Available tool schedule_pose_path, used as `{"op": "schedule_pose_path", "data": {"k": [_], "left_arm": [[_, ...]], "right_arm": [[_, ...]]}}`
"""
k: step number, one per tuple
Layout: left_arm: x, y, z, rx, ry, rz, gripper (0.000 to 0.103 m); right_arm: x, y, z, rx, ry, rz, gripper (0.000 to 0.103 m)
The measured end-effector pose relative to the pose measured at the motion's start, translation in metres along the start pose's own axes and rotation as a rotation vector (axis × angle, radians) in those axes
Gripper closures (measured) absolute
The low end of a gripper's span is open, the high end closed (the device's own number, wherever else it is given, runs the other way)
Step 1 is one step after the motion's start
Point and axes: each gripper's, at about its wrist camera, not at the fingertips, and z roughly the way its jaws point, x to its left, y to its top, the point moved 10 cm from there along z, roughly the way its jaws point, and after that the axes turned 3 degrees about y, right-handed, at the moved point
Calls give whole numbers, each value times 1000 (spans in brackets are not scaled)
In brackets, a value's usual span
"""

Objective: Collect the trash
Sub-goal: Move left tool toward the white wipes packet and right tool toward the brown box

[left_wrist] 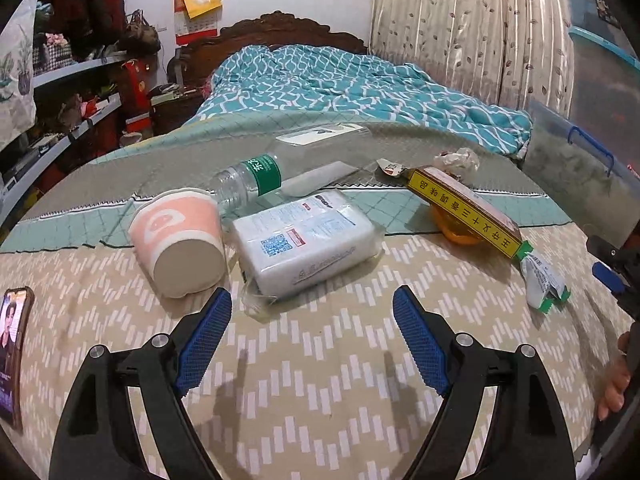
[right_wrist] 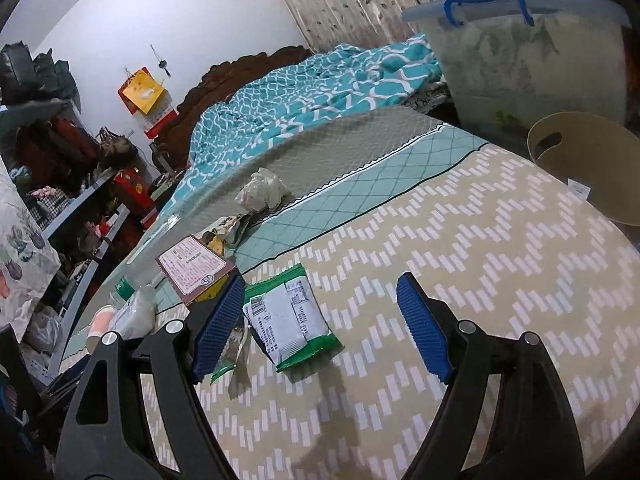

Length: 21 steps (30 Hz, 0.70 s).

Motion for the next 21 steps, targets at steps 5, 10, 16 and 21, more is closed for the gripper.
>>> {"op": "schedule_pose_path", "data": {"k": [5, 10, 16, 21], "left_arm": [[5, -1, 3, 17, 4, -20, 24], [7, -1, 3, 12, -16, -36, 24], [10, 1, 0, -5, -38, -56, 24], [17, 2, -2, -11, -57, -100, 20]], "right_arm": [[0, -1, -1, 7, 11, 3, 23], [-1, -1, -1, 10, 15, 2, 22], [0, -1, -1, 14, 15, 1, 22], [0, -1, 0, 17, 13, -5, 22]]}}
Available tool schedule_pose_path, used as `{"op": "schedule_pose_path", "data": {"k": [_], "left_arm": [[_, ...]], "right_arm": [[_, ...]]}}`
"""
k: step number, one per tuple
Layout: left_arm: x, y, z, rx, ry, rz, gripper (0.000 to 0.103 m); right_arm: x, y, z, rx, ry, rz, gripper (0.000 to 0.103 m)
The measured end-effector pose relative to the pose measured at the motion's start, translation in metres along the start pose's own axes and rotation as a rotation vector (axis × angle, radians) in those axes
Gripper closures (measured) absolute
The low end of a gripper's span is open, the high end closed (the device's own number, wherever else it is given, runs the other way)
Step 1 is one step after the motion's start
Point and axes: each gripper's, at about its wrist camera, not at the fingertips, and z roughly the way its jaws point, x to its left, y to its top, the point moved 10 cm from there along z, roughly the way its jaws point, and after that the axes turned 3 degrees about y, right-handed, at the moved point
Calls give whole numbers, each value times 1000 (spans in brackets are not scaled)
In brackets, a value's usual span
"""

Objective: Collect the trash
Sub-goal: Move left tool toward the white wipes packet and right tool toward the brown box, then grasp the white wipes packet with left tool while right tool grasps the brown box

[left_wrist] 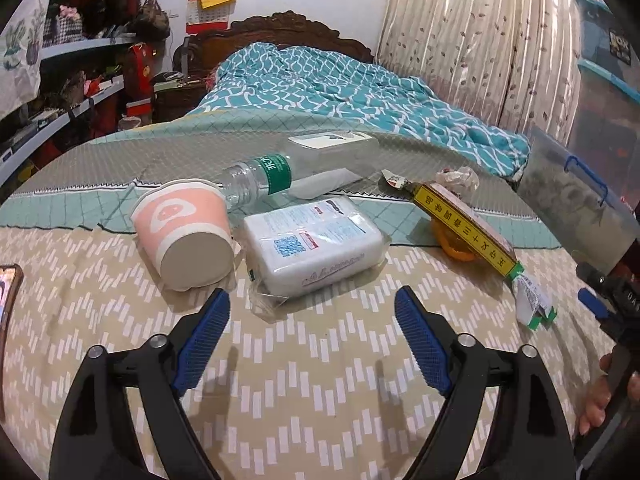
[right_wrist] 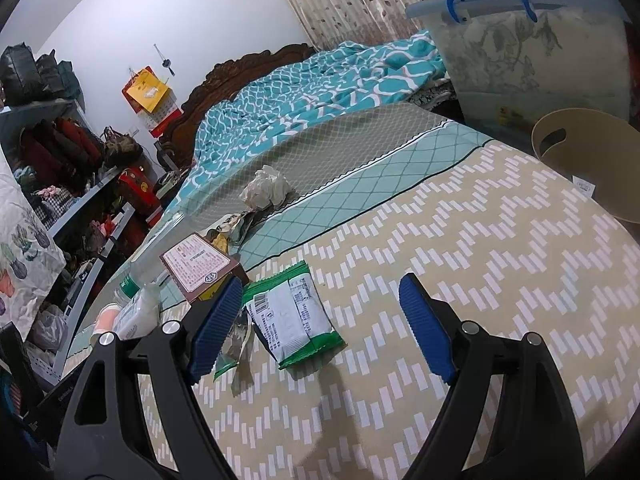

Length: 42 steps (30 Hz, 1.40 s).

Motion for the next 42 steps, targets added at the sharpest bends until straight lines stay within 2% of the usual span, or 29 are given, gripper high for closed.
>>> {"op": "schedule_pose_path", "data": {"k": [18, 23, 26, 30, 31, 33, 36, 39, 40, 42], "left_arm": [[13, 0, 1, 17, -68, -101, 19], [24, -2, 8, 64, -149, -190, 20], [29, 2, 9, 84, -222, -231, 20], [37, 34, 7, 50, -237, -221, 20], [35, 45, 8, 46, -244, -203, 20], [23, 59, 13, 50, -238, -106, 20], [-11, 74, 25, 34, -223, 107, 20], [-38, 74, 47, 67, -216, 253, 16], [-43, 72, 59, 93, -200, 288, 9], [-44, 65, 78, 131, -153, 332, 8]], "right_arm": [[5, -4, 11, 43, -4, -25, 22], [7, -5, 13, 50, 1, -32, 22], [9, -6, 15, 63, 7, -39, 22], [13, -8, 18, 79, 22, -53, 22], [15, -8, 19, 81, 30, -59, 22], [16, -9, 19, 83, 39, -64, 22], [16, -10, 20, 87, 44, -63, 22], [15, -9, 20, 83, 39, -56, 22], [15, -8, 19, 79, 41, -53, 22], [15, -8, 17, 71, 45, -51, 22]]}}
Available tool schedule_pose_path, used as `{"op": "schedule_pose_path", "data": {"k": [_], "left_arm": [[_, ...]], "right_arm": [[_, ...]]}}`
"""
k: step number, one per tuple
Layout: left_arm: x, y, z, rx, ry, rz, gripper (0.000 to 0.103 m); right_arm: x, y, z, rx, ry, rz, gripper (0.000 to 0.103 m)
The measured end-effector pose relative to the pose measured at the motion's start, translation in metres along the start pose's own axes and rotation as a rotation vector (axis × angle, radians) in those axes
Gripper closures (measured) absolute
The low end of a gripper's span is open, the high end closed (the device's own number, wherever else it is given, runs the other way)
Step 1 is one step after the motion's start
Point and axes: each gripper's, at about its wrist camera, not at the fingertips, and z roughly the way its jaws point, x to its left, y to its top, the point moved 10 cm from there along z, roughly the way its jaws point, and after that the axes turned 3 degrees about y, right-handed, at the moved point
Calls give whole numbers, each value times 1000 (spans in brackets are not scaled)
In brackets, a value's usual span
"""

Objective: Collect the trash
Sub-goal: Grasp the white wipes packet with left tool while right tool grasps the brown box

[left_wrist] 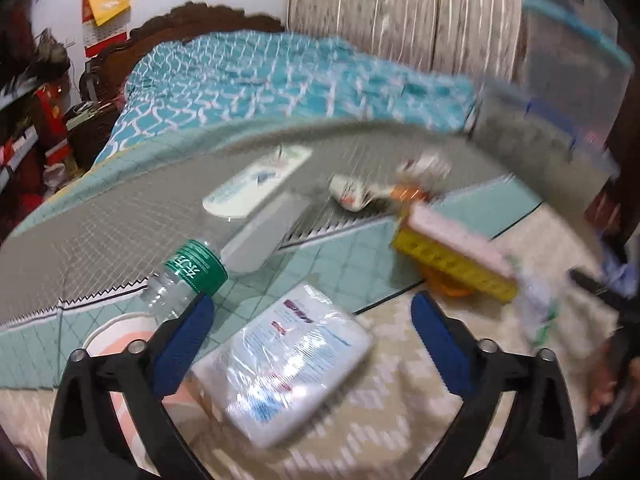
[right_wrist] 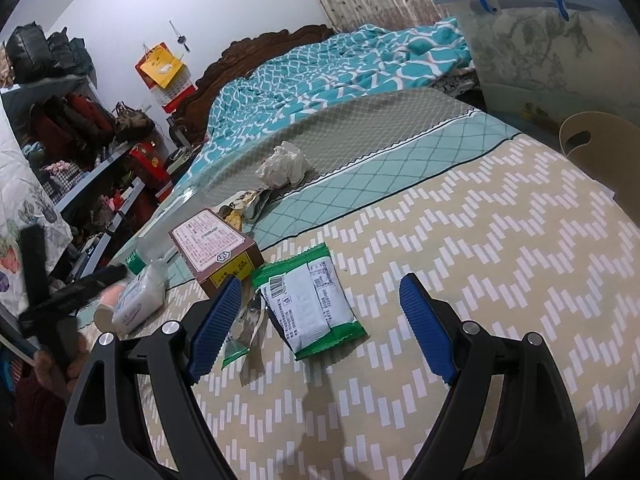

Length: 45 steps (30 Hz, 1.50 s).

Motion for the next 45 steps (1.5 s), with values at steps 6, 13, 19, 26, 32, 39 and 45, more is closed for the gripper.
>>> {"op": "schedule_pose_path", "data": {"k": [6, 13, 19, 26, 32, 39, 45], "left_arm": [[4, -28, 21, 97, 44, -4, 18], [-43, -73, -21, 85, -18, -1, 21], [-41, -97, -44, 57, 11, -103, 9], [-16, -101, -53, 40, -11, -216, 8], [-17, -102, -54, 45, -1, -203, 8], [-23, -99, -64, -12, -80, -203, 9], [-17, -100, -61, 4, -118, -245, 9]], "right_arm": [[0, 1, -2, -4, 13, -2, 22], [0, 2, -5, -20, 27, -2, 22], [3, -1, -8, -24, 41, -6, 22], [5, 0, -12, -39, 60, -5, 21], [21, -2, -13, 6, 164, -13, 20], [78, 8, 31, 186, 147, -253, 7], [97, -4, 102, 364, 30, -468, 7]]}}
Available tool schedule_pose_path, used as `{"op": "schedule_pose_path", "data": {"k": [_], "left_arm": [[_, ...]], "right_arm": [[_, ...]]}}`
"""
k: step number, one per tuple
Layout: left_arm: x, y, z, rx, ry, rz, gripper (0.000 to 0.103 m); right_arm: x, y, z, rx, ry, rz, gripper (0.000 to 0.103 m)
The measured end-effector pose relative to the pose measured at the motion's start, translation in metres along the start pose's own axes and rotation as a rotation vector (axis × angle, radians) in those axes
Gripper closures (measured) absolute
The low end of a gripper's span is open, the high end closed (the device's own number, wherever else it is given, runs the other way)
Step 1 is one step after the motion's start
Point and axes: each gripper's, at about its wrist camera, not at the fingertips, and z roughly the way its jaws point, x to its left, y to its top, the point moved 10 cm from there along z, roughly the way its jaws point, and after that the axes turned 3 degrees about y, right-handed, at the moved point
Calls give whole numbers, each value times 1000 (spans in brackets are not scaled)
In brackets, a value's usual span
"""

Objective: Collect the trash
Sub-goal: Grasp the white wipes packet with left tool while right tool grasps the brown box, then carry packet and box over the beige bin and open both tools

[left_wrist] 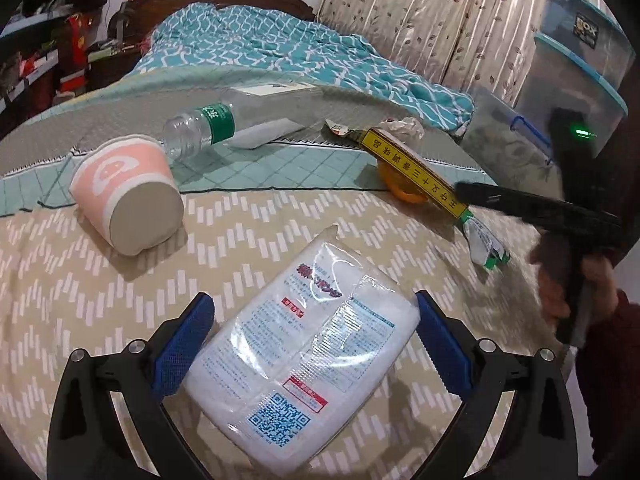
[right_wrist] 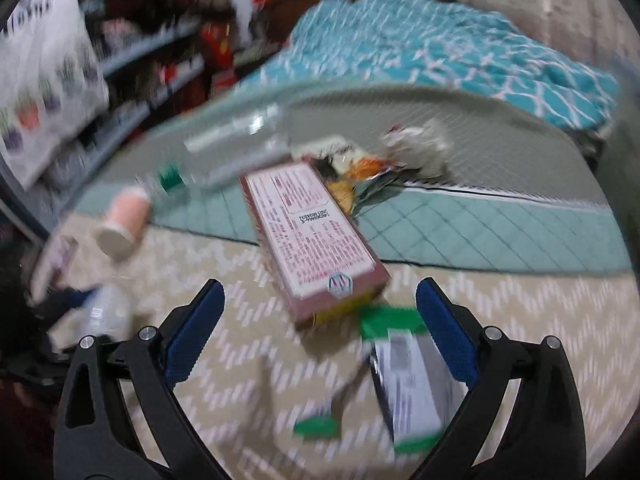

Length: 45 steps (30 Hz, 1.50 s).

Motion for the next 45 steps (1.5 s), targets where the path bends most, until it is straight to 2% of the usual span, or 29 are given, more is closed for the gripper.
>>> {"op": "schedule_pose_path", "data": {"k": [1, 2, 3, 5, 9, 10, 14, 18, 23, 25, 30, 36, 39, 41, 43, 45], "left_arm": [[0, 0, 0, 3, -1, -1, 9], [0, 0, 0, 3, -1, 1, 9], [-1, -1, 0, 2, 0, 2, 9], [-2, -1, -2, -5, 4, 5, 9], [-1, 1, -7, -30, -19, -5, 16], [-1, 2, -8, -35, -29, -7, 18], [-6, 1, -7, -26, -42, 3, 21], [-20, -2, -11, -36, -49, 68, 23], [-55, -3, -9, -7, -134, 96, 24], [-83, 8, -6, 1, -176, 123, 24], [-174, 35, 20, 64, -287, 214, 24], [-333, 55, 69, 146, -424, 397, 23], [-409, 63, 99, 190, -482, 445, 23], [-454, 66, 123, 204, -490, 473, 23], [-485, 67, 149, 224, -472, 498, 22], [-503, 65, 172, 261, -452, 496, 19]], "right_arm": [[-3, 0, 8, 18, -11, 0, 8], [-1, -2, 11, 38, 28, 15, 26], [3, -4, 9, 43, 72, 43, 33], [23, -9, -13, -11, 163, 60, 34], [75, -39, -67, -126, 186, -43, 34], [82, -49, -73, -131, 179, -50, 34], [71, -98, -80, -125, 9, -10, 34], [50, -127, -94, -134, 7, 106, 34], [14, -127, -135, -262, -25, 197, 34], [-14, -126, -155, -325, -65, 249, 34], [-91, -147, -175, -371, -127, 412, 34], [-216, -180, -235, -469, -260, 650, 35], [-271, -190, -255, -495, -279, 755, 35], [-300, -189, -255, -482, -318, 766, 35], [-321, -188, -248, -471, -310, 792, 35], [-335, -186, -240, -447, -342, 801, 35]]}}
